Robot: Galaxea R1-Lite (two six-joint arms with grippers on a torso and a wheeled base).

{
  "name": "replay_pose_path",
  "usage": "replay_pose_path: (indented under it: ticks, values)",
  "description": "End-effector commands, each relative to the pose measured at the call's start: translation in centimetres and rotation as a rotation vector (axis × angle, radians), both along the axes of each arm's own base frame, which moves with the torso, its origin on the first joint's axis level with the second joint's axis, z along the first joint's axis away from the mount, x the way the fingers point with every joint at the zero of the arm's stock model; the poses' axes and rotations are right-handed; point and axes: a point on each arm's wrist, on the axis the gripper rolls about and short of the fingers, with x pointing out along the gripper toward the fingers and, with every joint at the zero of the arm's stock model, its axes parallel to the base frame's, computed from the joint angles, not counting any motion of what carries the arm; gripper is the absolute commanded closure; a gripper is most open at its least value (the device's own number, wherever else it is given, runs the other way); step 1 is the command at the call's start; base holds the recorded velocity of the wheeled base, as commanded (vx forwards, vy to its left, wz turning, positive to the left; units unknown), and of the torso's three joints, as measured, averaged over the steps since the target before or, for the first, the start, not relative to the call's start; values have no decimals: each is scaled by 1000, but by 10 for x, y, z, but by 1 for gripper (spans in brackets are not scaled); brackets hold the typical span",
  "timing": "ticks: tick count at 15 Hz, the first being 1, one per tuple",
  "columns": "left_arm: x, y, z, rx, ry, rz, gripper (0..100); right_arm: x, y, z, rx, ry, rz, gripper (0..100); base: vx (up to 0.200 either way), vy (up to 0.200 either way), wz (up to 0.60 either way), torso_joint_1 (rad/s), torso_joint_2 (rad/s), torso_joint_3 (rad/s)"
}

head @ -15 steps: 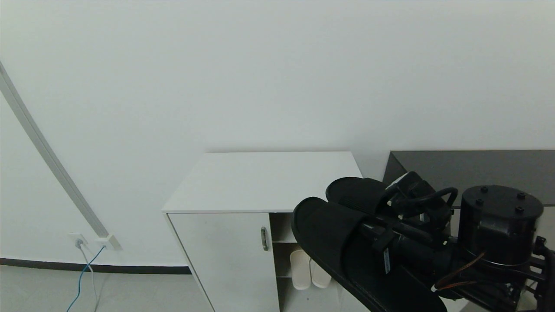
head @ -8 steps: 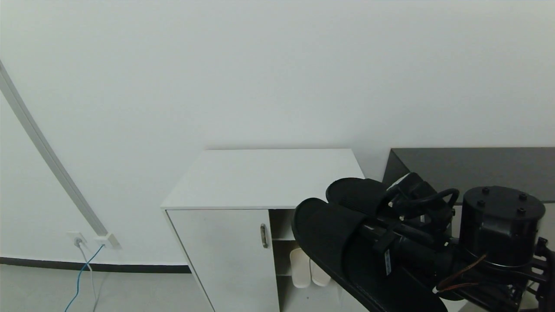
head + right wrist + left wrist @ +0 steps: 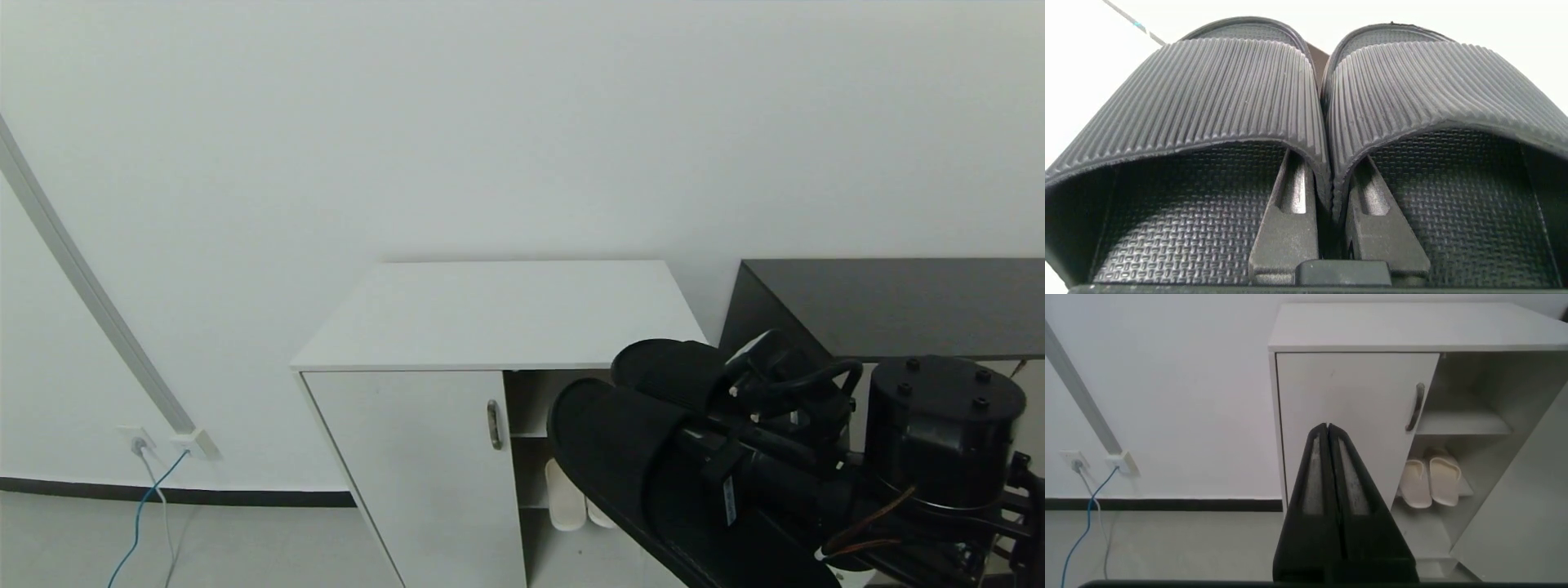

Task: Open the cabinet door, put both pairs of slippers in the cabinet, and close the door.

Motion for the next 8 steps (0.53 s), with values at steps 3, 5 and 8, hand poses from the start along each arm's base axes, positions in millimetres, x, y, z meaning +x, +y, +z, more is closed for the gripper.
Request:
replay_pose_path:
  ticks: [3,5,8]
  values:
    - [0,0,0,0,1,1,100,-1,1,-1,-2,2,4,100,0,0,0,-212,502,290]
    - [0,0,0,0,1,1,100,-1,1,-1,-3,3,6,100,0,0,0,-225,552,320]
    - [0,0,0,1,1,0,100,-1,1,-1,-2,2,6,100,0,0,0,-219,546,326]
